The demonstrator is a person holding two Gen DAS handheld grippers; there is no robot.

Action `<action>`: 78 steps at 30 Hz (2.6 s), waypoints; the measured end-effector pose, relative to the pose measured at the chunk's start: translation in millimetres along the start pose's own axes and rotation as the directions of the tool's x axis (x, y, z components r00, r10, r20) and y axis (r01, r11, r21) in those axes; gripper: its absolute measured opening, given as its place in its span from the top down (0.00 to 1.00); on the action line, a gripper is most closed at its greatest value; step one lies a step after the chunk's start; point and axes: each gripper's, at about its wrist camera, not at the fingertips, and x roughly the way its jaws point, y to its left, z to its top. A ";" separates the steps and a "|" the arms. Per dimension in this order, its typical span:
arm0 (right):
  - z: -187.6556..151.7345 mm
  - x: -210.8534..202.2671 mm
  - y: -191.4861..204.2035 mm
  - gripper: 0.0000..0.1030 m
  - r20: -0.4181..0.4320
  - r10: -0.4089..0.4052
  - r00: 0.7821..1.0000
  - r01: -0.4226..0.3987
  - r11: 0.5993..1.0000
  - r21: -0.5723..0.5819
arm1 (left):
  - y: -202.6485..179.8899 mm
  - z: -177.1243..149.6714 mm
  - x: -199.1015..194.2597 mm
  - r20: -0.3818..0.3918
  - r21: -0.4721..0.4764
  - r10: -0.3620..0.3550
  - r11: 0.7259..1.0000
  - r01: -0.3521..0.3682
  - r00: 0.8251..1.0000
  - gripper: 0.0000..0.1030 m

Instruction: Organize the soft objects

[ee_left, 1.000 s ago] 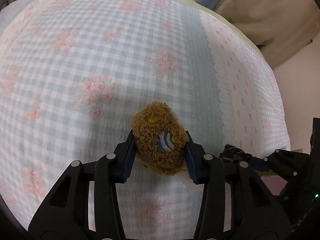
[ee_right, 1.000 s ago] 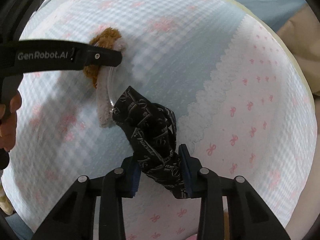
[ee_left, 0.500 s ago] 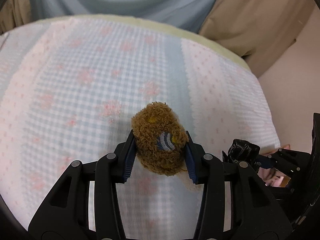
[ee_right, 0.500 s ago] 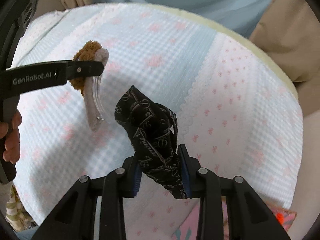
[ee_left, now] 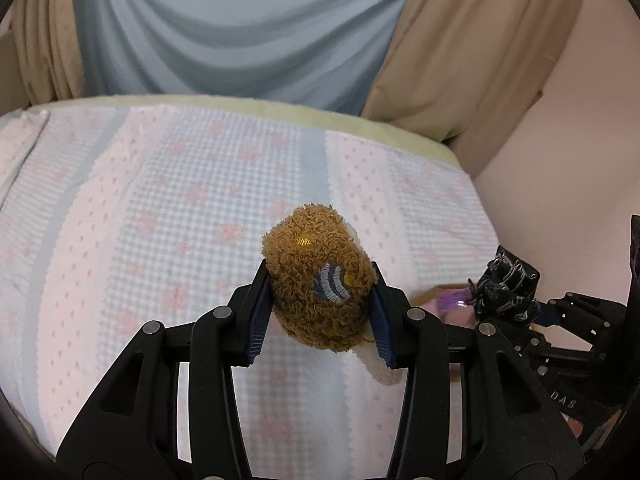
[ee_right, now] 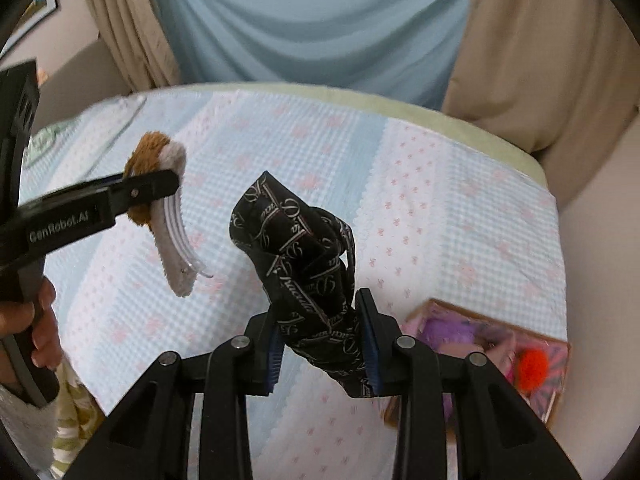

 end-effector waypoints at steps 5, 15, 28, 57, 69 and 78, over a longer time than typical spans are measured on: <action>-24.4 -52.2 -16.9 0.70 0.043 -0.040 0.998 0.040 0.999 0.011 | -34.0 -13.9 -46.6 0.039 0.034 0.004 0.999 -0.005 0.999 0.61; -79.5 -104.3 -70.8 0.70 0.090 -0.058 0.994 0.050 0.994 0.092 | -103.2 -53.8 -87.4 0.071 0.053 0.003 0.999 -0.007 0.997 0.61; -125.8 -105.8 -205.1 0.70 0.039 -0.103 0.994 0.089 0.962 0.259 | -227.2 -66.6 -32.4 0.010 0.111 -0.047 0.993 0.045 0.999 0.61; -163.6 66.7 -348.4 0.64 -0.227 -0.019 0.974 0.098 0.935 0.341 | -375.0 -126.1 211.7 -0.365 0.420 -0.052 0.882 0.214 0.930 0.36; -160.4 66.1 -344.6 0.03 -0.206 -0.018 0.978 0.086 0.941 0.328 | -340.8 -130.3 192.6 -0.363 0.408 0.015 0.901 0.145 0.932 0.00; -148.0 27.5 -319.2 0.03 -0.160 -0.035 0.986 0.090 0.934 0.347 | -325.4 -118.4 148.1 -0.303 0.392 -0.014 0.910 0.138 0.953 0.00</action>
